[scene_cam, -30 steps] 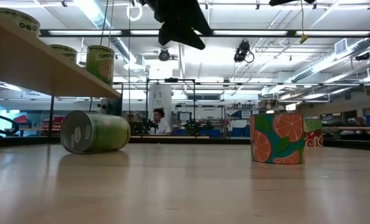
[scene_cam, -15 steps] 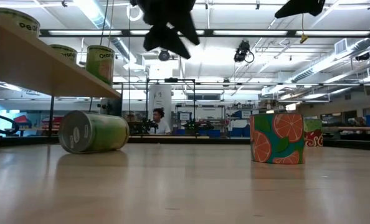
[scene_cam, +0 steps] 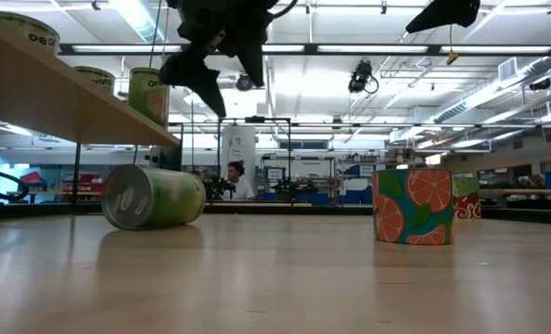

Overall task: Pick and place cans onto a shelf
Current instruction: Put the canned pears on the shelf aligned with the other canned pears

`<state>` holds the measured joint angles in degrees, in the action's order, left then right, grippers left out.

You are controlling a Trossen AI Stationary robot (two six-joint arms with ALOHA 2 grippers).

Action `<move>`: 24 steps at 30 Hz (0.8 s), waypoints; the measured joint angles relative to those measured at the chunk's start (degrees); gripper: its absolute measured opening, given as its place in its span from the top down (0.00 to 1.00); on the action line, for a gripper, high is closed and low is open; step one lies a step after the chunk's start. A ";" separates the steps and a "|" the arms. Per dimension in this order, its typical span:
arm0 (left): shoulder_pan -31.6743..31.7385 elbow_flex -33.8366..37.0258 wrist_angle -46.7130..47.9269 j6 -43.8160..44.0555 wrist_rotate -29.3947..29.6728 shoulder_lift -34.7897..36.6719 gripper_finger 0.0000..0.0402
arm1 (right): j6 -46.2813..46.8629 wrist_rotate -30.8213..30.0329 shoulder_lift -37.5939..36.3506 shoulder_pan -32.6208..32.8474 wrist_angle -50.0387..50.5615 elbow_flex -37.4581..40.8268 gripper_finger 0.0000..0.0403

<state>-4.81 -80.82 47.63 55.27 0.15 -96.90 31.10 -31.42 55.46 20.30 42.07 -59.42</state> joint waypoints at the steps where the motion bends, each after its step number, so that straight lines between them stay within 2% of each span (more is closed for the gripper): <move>1: -0.32 -0.17 0.05 1.27 0.12 -0.30 0.20 | -0.28 0.00 0.00 -0.19 -0.01 0.00 0.07; 6: -1.78 -4.94 6.19 4.54 3.11 -4.12 0.21 | -2.73 0.00 0.02 -1.12 0.20 0.00 0.07; 12: -1.85 -14.22 21.00 10.54 8.33 -10.33 0.21 | -4.31 0.97 0.02 -2.05 0.16 0.00 0.07; 19: 1.84 -14.82 19.23 10.58 4.18 -14.29 0.21 | -4.15 3.64 0.02 -2.41 0.35 0.00 0.07; 24: 4.20 -14.82 18.81 10.68 2.36 -14.51 0.18 | -3.66 6.06 0.02 -2.41 0.51 0.00 0.07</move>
<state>-0.61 -95.64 66.44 65.95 2.51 -111.42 27.44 -25.35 55.48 17.89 42.59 -59.42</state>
